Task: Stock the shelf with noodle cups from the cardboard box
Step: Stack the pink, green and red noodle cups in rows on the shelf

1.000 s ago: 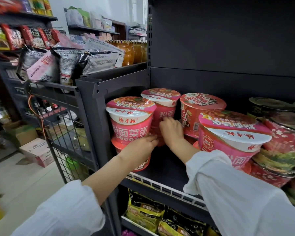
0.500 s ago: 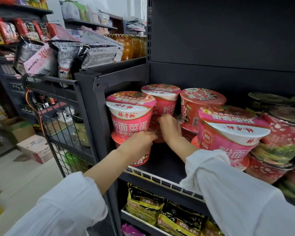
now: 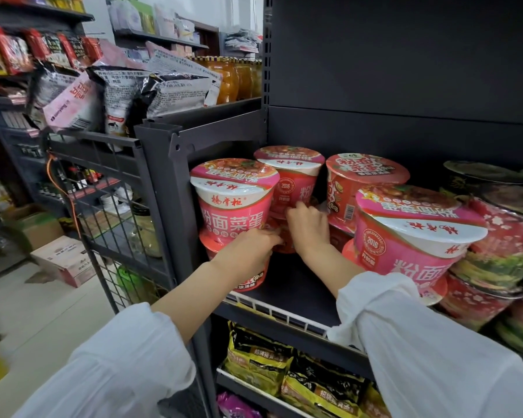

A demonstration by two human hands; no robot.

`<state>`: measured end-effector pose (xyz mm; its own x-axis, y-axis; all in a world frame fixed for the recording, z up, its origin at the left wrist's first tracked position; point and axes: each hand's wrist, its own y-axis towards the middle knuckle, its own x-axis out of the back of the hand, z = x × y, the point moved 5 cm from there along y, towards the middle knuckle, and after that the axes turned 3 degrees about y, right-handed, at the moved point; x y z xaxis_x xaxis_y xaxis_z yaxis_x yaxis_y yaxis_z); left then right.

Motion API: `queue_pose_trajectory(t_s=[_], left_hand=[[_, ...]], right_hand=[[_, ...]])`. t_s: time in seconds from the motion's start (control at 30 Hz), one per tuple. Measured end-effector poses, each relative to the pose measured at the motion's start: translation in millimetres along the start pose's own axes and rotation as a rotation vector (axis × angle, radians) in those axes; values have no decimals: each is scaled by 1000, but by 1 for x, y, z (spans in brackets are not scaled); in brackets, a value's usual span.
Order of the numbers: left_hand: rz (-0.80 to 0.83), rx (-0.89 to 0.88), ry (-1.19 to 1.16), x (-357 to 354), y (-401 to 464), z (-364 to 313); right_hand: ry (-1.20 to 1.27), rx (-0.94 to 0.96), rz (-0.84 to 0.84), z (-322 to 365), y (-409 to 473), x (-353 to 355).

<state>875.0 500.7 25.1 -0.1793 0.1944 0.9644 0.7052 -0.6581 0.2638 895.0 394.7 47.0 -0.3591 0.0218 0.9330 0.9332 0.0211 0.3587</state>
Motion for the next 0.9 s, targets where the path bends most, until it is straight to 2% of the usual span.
queue_pose_trajectory(t_s=[0.17, 0.4, 0.77, 0.9], left_hand=[[10, 46, -17, -4, 0, 4], [3, 47, -20, -3, 2, 5], [-5, 104, -39, -5, 1, 5], [19, 104, -47, -6, 1, 6]], right_hand=[[139, -118, 40, -14, 3, 3], [230, -90, 83, -16, 5, 1], [151, -87, 111, -8, 3, 3], [227, -76, 143, -13, 2, 4]])
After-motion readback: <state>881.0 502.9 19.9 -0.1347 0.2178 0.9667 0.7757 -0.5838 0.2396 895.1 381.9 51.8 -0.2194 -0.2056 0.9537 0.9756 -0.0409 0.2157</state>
